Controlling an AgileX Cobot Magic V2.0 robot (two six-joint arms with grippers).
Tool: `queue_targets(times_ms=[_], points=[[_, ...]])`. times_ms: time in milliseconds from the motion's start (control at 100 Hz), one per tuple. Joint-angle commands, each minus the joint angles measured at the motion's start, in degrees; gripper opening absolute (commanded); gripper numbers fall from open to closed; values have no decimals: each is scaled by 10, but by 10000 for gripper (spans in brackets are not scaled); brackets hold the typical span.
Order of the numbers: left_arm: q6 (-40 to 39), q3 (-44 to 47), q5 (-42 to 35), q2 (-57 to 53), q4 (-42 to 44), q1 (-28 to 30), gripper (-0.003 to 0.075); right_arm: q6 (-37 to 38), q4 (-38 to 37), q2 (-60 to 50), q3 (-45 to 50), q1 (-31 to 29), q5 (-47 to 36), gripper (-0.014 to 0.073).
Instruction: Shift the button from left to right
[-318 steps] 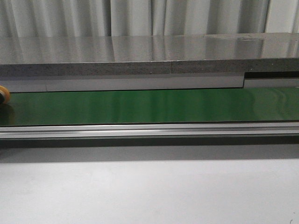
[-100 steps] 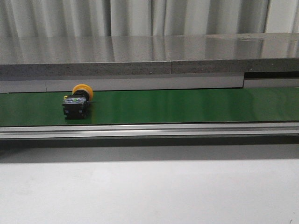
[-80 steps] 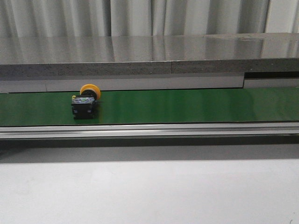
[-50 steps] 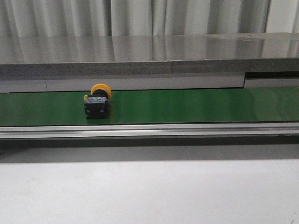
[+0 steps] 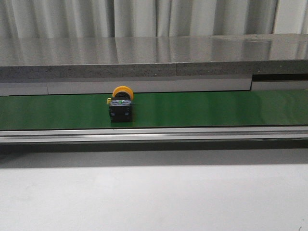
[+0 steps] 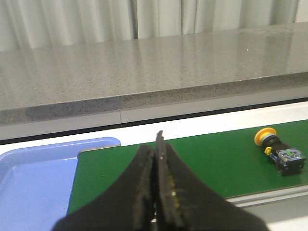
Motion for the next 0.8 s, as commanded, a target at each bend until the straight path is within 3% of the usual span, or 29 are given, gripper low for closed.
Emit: queue_targets(times_ms=[0,200,440,540,710,790], points=[[0,-17,-40,4,-8,-4,-19,-1,-5,66,-66,-1,0,-67],[0,-17,-40,4,-8,-4,-19,-1,10,194,-145,-1,24,-67],[0,-17,-40,4,-8,-4,-19,-1,10,269,-162,-1,29,-34],[0,-17,-40,4,-8,-4,-19,-1,11,279,-162,-1,46,97],[0,-17,-40,4,-8,-4,-19,-1,11,280,-162,-1,60,463],[0,-17,-40,4,-8,-4,-19,-1,11,280,-162,-1,56,565]])
